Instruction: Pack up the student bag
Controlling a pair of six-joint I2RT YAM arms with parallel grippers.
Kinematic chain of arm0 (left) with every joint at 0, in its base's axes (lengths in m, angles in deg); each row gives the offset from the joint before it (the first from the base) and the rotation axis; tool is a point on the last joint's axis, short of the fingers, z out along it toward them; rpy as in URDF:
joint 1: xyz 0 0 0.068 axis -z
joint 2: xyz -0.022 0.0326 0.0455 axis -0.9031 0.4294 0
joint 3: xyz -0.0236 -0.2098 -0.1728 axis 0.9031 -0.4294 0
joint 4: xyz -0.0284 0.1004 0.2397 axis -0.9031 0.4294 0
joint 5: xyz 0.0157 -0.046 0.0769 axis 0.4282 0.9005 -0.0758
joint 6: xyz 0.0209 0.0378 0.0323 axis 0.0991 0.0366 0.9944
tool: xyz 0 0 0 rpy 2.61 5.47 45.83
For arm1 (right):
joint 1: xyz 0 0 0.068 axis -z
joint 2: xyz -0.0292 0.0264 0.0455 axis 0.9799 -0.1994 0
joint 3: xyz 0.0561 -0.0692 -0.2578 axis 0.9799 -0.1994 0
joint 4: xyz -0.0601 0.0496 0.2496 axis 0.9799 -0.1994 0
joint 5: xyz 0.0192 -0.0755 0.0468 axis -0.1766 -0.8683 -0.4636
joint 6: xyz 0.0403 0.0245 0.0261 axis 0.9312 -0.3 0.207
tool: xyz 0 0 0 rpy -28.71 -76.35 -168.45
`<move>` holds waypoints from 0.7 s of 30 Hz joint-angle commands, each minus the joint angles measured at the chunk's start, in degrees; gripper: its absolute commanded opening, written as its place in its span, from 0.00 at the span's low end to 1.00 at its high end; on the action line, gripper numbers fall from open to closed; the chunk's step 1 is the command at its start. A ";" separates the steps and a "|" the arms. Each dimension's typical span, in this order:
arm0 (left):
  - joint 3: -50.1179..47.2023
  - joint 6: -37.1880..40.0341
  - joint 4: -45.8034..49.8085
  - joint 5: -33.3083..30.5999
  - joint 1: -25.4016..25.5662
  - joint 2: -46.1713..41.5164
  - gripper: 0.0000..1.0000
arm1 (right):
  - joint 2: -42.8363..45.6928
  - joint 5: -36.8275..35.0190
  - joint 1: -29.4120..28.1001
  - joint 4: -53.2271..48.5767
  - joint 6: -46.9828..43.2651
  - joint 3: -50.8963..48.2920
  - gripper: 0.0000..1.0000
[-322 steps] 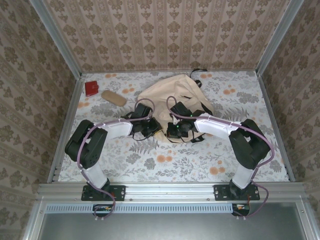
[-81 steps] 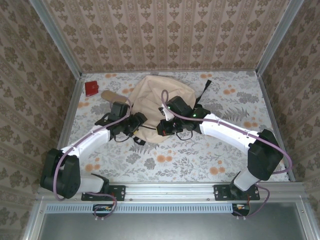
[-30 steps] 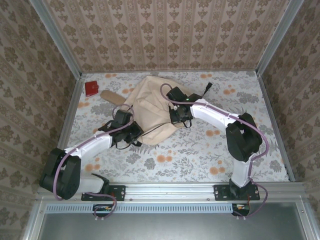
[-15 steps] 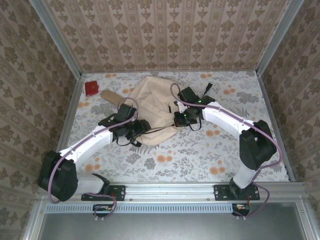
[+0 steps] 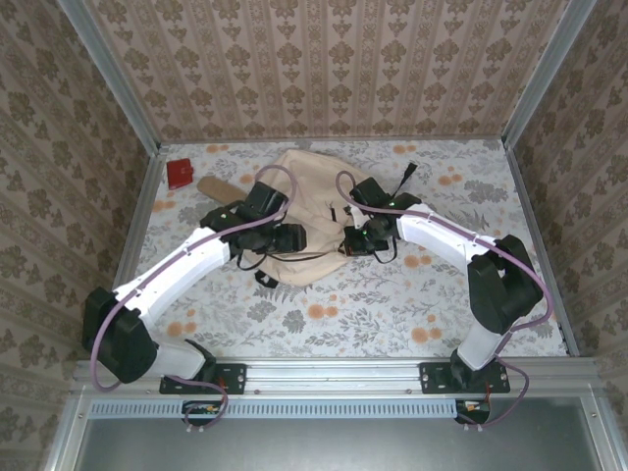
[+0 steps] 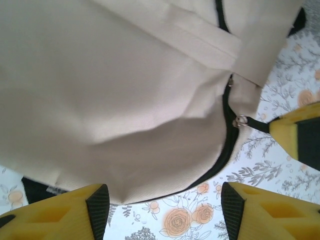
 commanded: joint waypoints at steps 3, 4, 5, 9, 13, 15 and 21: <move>2.86 13.63 -5.55 6.35 2.25 8.09 0.65 | 1.92 1.11 0.94 0.69 1.72 -1.28 0.00; 4.00 14.91 -5.54 6.44 2.75 9.86 0.64 | 1.99 1.44 0.95 0.87 1.81 -1.36 0.00; 5.07 16.32 -5.55 6.54 3.30 11.66 0.64 | 2.00 1.79 1.02 1.03 1.82 -1.43 0.00; 7.06 18.53 -4.75 5.07 4.57 16.28 0.61 | 1.97 2.59 1.12 1.30 1.77 -1.58 0.00; 4.17 17.27 -4.68 4.46 4.68 16.93 0.55 | 2.00 2.48 1.45 1.54 2.09 -1.54 0.00; 1.18 15.78 -6.56 6.10 4.72 16.39 0.49 | 1.82 2.40 1.70 1.82 2.48 -1.54 0.00; -6.04 11.76 -10.60 7.58 4.94 15.86 0.34 | 0.92 1.98 2.42 2.46 3.81 -1.54 0.00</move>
